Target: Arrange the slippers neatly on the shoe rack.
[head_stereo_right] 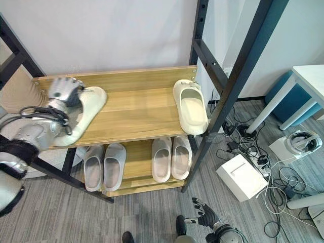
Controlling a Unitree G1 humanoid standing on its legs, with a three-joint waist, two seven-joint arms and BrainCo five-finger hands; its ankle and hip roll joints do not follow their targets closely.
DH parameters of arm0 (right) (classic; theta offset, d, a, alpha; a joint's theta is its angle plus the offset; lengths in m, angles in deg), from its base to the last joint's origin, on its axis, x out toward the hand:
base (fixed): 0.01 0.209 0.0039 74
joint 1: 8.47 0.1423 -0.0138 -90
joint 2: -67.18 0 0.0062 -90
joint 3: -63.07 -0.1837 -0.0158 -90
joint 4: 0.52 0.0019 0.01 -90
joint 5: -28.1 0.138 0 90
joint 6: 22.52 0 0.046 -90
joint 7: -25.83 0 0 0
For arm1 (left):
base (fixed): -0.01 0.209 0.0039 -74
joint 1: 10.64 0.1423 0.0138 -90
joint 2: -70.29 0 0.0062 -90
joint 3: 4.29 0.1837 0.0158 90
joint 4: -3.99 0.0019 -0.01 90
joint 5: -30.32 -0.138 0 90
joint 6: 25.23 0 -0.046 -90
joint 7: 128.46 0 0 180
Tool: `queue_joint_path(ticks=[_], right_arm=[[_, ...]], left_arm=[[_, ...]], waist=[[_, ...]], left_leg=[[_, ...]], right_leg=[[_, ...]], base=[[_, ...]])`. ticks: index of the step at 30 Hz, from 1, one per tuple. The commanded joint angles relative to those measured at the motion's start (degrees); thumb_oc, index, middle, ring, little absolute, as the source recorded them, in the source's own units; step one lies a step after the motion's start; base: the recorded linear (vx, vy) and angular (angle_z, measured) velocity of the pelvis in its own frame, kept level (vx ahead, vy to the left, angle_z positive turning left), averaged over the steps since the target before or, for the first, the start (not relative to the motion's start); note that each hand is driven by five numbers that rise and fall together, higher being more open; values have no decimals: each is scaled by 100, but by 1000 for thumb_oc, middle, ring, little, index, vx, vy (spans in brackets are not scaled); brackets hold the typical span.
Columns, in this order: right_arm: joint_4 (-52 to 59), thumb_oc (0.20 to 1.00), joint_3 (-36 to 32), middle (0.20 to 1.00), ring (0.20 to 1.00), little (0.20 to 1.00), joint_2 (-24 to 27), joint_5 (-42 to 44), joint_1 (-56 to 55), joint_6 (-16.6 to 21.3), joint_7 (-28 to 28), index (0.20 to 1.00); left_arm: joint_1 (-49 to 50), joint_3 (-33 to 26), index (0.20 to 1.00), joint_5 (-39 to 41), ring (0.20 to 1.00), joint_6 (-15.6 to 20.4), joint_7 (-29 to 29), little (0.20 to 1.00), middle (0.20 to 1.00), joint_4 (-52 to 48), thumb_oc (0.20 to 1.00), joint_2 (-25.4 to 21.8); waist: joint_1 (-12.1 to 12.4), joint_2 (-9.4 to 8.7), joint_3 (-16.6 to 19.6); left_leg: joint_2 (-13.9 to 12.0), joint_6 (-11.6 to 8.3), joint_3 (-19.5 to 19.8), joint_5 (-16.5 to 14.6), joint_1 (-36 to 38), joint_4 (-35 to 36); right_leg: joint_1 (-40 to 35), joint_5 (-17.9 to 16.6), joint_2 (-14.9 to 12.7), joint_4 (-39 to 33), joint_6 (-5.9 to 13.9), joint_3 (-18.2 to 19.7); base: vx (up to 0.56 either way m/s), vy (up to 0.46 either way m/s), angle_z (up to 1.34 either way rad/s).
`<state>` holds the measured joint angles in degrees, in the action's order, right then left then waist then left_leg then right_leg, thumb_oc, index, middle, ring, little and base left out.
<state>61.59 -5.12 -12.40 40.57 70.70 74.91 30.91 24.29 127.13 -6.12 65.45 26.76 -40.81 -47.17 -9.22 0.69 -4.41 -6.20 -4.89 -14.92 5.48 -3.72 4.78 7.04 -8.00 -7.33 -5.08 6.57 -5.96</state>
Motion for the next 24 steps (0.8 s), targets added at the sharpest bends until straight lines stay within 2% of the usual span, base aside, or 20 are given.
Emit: queue_joint_path(ticks=[1,3,4,11,13,14,18,24], right_arm=[[410,1000,8,1000,1000,1000,121,107,144,185,-13,1000],[420,1000,-44,1000,1000,1000,175,79,99,163,-33,1000],[482,1000,-150,1000,1000,1000,241,102,15,135,-55,1000],[583,1000,-381,1000,1000,1000,356,148,-124,60,-103,1000],[586,1000,-385,1000,1000,1000,358,148,-127,58,-103,1000],[562,1000,-441,1000,1000,1000,394,170,-122,6,-98,1000],[567,1000,-448,1000,1000,1000,399,168,-133,-11,-94,1000],[471,1000,-316,1000,1000,1000,364,94,-84,-56,-73,1000]], left_arm=[[-944,-27,200,83,200,99,-10,200,200,389,200,175],[-1064,46,200,95,200,89,44,200,200,519,200,359],[-1201,59,200,298,200,63,109,200,200,875,200,590],[-1464,-41,200,852,200,2,318,200,200,1586,200,940],[-1469,-39,200,854,200,5,316,200,200,1593,200,945],[-1624,-148,200,1138,200,-38,385,200,200,1894,200,1166],[-1644,-264,200,1311,200,-32,360,200,200,1888,200,1313],[-1671,-534,200,1831,200,2,248,200,200,1816,200,1917]], waist=[[-185,51,-143],[-254,82,-130],[-378,125,-125],[-618,220,-109],[-612,222,-111],[-753,272,-84],[-773,288,-70],[-772,286,-24]], left_leg=[[-74,-208,238,-147,288,22],[-80,-215,199,-148,315,22],[-101,-232,139,-129,328,22],[-175,-270,-31,-81,384,22],[-177,-271,-34,-82,387,22],[-218,-301,-140,-62,443,22],[-234,-307,-160,-56,467,22],[-242,-298,-108,-46,477,22]], right_leg=[[-502,422,-159,8,549,-44],[-500,427,-152,8,543,-3],[-477,419,-138,8,538,37],[-421,394,-61,8,507,194],[-422,393,-59,8,506,197],[-421,402,-13,8,484,286],[-430,405,0,8,466,308],[-480,428,12,8,428,259]], base=[[-6,-18,-8],[-21,-43,-8],[-27,-46,-15],[-14,-42,-12],[-6,-46,-22],[-7,-60,-3],[-3,-42,-7],[5,-19,-2]])
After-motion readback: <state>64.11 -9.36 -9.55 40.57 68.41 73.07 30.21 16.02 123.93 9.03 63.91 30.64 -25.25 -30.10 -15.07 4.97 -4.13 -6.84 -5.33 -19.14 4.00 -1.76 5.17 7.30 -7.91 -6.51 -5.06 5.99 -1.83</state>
